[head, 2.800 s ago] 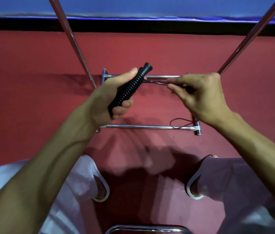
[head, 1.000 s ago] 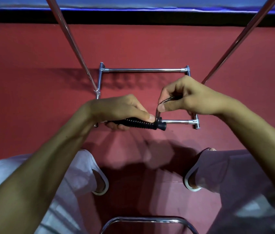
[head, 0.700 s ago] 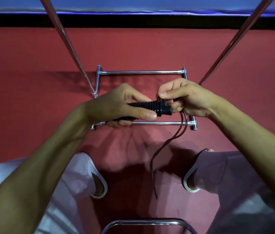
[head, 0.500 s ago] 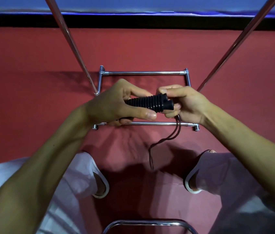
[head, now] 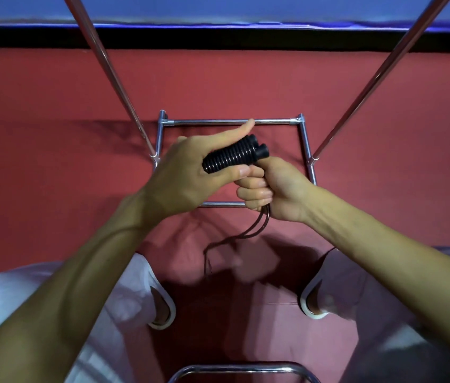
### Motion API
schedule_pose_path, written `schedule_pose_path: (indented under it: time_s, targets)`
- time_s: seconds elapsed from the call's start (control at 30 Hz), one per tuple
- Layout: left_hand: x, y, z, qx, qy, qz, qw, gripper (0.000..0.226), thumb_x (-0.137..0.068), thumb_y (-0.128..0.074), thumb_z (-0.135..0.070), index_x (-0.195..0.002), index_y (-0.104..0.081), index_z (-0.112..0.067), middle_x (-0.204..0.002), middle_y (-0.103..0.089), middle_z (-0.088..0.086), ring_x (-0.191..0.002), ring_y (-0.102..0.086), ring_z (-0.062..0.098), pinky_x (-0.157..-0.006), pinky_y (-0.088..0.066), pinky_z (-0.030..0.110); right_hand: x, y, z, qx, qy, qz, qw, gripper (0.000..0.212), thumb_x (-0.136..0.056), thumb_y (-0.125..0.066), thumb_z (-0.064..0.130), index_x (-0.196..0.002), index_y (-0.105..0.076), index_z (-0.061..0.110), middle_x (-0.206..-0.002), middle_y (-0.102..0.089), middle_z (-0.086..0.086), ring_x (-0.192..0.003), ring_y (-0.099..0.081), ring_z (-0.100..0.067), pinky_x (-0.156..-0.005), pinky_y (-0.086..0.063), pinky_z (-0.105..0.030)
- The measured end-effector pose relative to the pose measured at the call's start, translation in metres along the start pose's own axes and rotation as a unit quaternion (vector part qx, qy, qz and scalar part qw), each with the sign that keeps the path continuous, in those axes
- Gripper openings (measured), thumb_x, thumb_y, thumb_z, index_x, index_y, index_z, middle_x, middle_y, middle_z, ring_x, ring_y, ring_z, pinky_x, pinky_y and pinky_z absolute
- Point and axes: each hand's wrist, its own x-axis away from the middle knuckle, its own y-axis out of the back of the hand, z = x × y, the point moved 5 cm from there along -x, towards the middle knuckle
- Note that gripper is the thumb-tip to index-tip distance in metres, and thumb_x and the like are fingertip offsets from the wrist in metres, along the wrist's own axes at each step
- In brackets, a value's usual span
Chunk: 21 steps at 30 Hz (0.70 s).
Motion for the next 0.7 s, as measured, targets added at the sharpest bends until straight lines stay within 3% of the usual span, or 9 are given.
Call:
schedule_pose_path:
  time_s: [0.13, 0.2, 0.3, 0.37, 0.4, 0.47, 0.57, 0.63, 0.7]
  targets:
    - [-0.003, 0.0, -0.003, 0.015, -0.015, -0.005, 1.0, 0.051, -0.09, -0.073, -0.034, -0.139, -0.062, -0.032, -0.085, -0.07, -0.007, -0.069, -0.061, 0.013, -0.07, -0.052, 0.034, 0.007, 0.002, 0.005, -0.039, -0.056, 0.047, 0.997, 0.035, -0.089, -0.03, 0.012, -0.057, -0.034, 0.023, -0.052, -0.021, 0.007, -0.046, -0.008, -0.008, -0.042, -0.009, -0.022]
    - [-0.004, 0.0, -0.005, 0.056, -0.005, -0.008, 0.998, 0.043, -0.091, -0.075, -0.025, -0.133, -0.067, -0.026, -0.076, -0.064, -0.01, -0.059, -0.053, 0.006, -0.061, -0.047, 0.024, 0.009, 0.004, 0.01, -0.04, -0.059, 0.053, 0.996, 0.032, -0.094, -0.033, 0.016, -0.062, -0.036, 0.022, -0.054, -0.022, 0.007, -0.045, -0.01, -0.007, -0.042, -0.008, -0.021]
    - [-0.007, 0.001, -0.004, 0.141, 0.045, -0.043, 0.988, 0.036, -0.092, -0.075, -0.017, -0.126, -0.07, -0.028, -0.061, -0.053, 0.004, -0.046, -0.042, 0.013, -0.042, -0.036, 0.021, 0.006, 0.011, 0.018, 0.023, -0.012, -0.029, 0.999, 0.031, -0.101, -0.04, 0.025, -0.072, -0.047, 0.017, -0.059, -0.026, 0.006, -0.044, -0.016, -0.005, -0.041, -0.009, -0.02]
    - [-0.008, 0.007, 0.002, 0.194, 0.103, -0.081, 0.972, 0.035, -0.094, -0.073, -0.018, -0.126, -0.07, -0.03, -0.055, -0.047, 0.0, -0.041, -0.039, 0.012, -0.036, -0.031, 0.019, 0.004, 0.02, 0.025, 0.136, 0.097, -0.132, 0.977, 0.025, -0.102, -0.054, 0.023, -0.079, -0.054, 0.014, -0.058, -0.037, 0.002, -0.043, -0.025, -0.007, -0.039, -0.016, -0.02]
    - [-0.008, 0.009, 0.005, 0.219, 0.132, -0.091, 0.962, 0.033, -0.095, -0.072, -0.022, -0.126, -0.07, -0.032, -0.056, -0.045, 0.0, -0.043, -0.04, 0.012, -0.036, -0.03, 0.019, 0.006, 0.024, 0.031, 0.215, 0.18, -0.185, 0.942, 0.021, -0.098, -0.064, 0.018, -0.078, -0.056, 0.014, -0.059, -0.044, 0.0, -0.045, -0.032, -0.01, -0.04, -0.024, -0.022]
    - [-0.008, 0.012, 0.008, 0.259, 0.165, -0.091, 0.947, 0.029, -0.095, -0.071, -0.029, -0.124, -0.072, -0.035, -0.063, -0.044, 0.003, -0.05, -0.043, 0.015, -0.039, -0.029, 0.02, 0.017, 0.026, 0.039, 0.407, 0.334, -0.273, 0.805, 0.017, -0.088, -0.075, 0.017, -0.078, -0.061, 0.016, -0.063, -0.056, 0.002, -0.052, -0.047, -0.013, -0.05, -0.042, -0.03]
    - [-0.008, 0.01, 0.01, 0.275, 0.189, -0.081, 0.939, 0.029, -0.096, -0.068, -0.034, -0.125, -0.072, -0.036, -0.071, -0.044, 0.003, -0.052, -0.044, 0.013, -0.041, -0.027, 0.02, 0.029, 0.023, 0.041, 0.577, 0.426, -0.335, 0.61, 0.012, -0.089, -0.07, 0.028, -0.083, -0.069, 0.017, -0.07, -0.069, 0.005, -0.062, -0.062, -0.02, -0.061, -0.052, -0.039]
    - [-0.008, 0.009, 0.012, 0.281, 0.199, -0.081, 0.935, 0.03, -0.096, -0.067, -0.037, -0.126, -0.072, -0.037, -0.067, -0.043, -0.002, -0.051, -0.043, 0.013, -0.041, -0.026, 0.02, 0.027, 0.023, 0.044, 0.628, 0.415, -0.33, 0.57, 0.021, -0.093, -0.063, 0.037, -0.087, -0.072, 0.018, -0.071, -0.071, 0.001, -0.063, -0.066, -0.028, -0.06, -0.053, -0.042]
    - [-0.008, 0.009, 0.014, 0.284, 0.203, -0.08, 0.934, 0.03, -0.095, -0.068, -0.039, -0.125, -0.072, -0.039, -0.067, -0.042, -0.002, -0.054, -0.041, 0.016, -0.042, -0.026, 0.02, 0.022, 0.026, 0.046, 0.625, 0.38, -0.286, 0.619, 0.027, -0.097, -0.059, 0.038, -0.085, -0.072, 0.017, -0.069, -0.072, 0.002, -0.061, -0.068, -0.025, -0.063, -0.055, -0.042]
